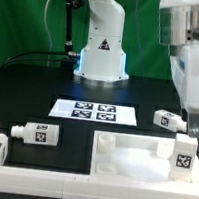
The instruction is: Assemble one leg
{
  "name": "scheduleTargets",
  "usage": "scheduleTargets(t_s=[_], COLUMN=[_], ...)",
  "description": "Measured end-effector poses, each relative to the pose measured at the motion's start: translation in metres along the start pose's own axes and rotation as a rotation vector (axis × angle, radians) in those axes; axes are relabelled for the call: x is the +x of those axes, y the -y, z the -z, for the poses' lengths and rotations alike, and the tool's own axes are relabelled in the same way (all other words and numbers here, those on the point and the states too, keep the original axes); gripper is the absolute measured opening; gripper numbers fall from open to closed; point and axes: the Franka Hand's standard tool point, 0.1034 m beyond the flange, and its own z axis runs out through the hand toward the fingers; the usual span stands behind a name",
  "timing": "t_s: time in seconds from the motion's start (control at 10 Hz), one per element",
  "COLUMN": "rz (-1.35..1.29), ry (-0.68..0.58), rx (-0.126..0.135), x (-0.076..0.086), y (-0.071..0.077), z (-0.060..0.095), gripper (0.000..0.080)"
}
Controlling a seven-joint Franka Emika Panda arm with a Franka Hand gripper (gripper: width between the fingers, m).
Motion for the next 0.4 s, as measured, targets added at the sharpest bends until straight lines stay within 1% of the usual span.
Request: scheduleTargets(t_s=[0.1, 0.4], rz=[0.001, 0.001], ry=[-0.001, -0.002], rx=[-0.005, -0.008], x=[0.0014, 0.0015], y=[0.0027, 0.0024], z=[0.0003, -0.0015], gripper=[0.0644, 0.0649])
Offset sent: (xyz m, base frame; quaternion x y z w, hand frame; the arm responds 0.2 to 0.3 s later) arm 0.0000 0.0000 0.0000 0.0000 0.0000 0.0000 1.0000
